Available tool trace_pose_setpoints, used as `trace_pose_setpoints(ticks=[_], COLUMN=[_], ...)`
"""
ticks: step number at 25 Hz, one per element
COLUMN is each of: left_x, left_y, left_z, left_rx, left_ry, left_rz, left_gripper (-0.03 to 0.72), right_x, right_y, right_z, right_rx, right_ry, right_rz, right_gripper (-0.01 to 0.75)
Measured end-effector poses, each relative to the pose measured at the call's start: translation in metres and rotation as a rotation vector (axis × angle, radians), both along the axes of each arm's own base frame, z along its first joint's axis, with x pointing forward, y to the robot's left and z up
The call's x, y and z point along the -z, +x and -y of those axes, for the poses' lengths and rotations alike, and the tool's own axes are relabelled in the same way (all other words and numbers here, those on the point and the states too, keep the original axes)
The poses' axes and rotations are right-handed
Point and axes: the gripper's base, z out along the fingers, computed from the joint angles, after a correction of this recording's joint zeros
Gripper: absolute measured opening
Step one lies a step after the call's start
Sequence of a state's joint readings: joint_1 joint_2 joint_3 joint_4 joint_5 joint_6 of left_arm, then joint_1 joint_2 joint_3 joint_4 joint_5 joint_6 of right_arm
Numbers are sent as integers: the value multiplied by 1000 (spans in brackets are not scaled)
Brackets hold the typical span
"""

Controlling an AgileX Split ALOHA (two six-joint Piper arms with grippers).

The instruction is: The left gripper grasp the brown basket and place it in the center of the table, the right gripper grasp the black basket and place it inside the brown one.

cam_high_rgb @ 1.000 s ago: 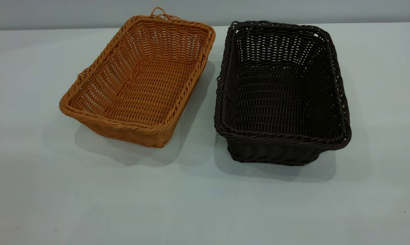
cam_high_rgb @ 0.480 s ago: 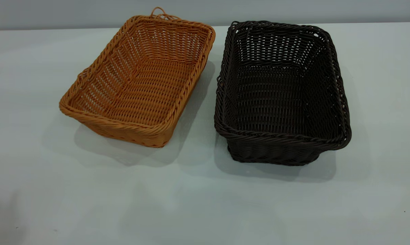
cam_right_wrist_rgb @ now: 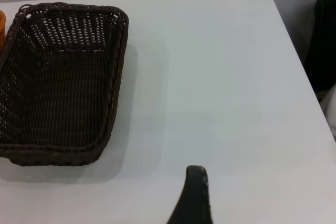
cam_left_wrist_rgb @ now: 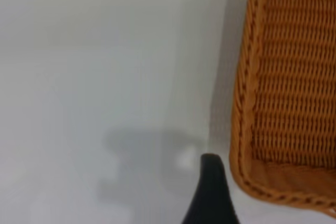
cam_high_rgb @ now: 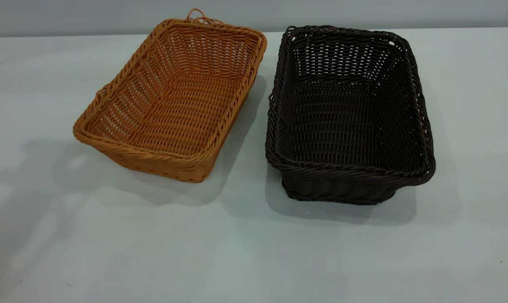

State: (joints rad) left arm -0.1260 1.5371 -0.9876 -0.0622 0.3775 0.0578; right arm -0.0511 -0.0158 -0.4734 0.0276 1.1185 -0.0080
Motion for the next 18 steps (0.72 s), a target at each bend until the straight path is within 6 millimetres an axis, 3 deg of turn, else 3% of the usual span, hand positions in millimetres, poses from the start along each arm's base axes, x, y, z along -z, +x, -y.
trace_pose_setpoints(ticks=[8, 18], left_x=[49, 120], left_y=[65, 114], left_z=[16, 36], left_rx=[25, 44], left_ry=[14, 12], left_rz=[-82, -179], left_gripper=[519, 519], right_x=[0, 0], right_y=[0, 8], right_z=[0, 0], right_rx=[-1, -3], right_ry=[2, 4], right_rz=[0, -52], right_gripper=[593, 593])
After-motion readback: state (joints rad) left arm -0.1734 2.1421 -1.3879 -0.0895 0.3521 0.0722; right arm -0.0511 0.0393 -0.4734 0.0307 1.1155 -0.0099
